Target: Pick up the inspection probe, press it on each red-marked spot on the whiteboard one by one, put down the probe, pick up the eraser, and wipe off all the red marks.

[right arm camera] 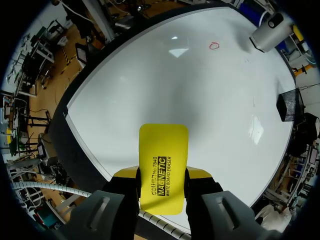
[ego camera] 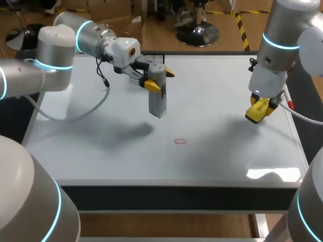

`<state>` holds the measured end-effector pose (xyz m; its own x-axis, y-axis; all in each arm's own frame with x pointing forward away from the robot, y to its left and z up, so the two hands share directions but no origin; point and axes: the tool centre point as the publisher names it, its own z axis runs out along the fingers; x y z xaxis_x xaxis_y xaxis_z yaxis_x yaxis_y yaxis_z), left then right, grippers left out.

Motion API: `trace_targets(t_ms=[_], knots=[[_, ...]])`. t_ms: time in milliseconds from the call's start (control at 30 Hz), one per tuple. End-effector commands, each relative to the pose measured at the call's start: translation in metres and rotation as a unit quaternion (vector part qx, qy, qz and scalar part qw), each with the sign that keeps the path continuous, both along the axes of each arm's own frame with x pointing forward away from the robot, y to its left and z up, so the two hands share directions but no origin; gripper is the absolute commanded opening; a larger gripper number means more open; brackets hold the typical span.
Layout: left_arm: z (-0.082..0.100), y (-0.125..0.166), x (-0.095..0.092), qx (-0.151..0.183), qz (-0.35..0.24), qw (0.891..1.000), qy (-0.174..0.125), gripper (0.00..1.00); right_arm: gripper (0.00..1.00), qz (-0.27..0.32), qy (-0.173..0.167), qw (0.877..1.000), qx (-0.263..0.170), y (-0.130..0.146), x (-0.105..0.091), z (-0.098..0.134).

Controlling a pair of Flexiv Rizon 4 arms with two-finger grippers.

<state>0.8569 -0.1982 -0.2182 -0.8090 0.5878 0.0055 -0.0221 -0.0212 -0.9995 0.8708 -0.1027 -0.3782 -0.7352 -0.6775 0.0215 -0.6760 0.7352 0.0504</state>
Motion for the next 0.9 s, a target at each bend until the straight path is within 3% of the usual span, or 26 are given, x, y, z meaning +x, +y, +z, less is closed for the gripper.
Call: trace_targets(t_ms=[33, 367, 900], knots=[[0.001, 0.018, 0.017, -0.001, -0.026, 1.0, -0.001, 0.0, 0.0, 0.001, 0.0, 1.0, -0.001, 0.0, 0.0, 0.001], [0.002, 0.058, 0.033, -0.011, -0.018, 1.0, -0.003, 0.0, 0.0, 0.001, 0.0, 1.0, -0.001, 0.0, 0.0, 0.001], [-0.004, 0.101, 0.048, 0.001, -0.013, 1.0, -0.004, 0.0, 0.0, 0.001, 0.0, 1.0, -0.001, 0.0, 0.0, 0.001]])
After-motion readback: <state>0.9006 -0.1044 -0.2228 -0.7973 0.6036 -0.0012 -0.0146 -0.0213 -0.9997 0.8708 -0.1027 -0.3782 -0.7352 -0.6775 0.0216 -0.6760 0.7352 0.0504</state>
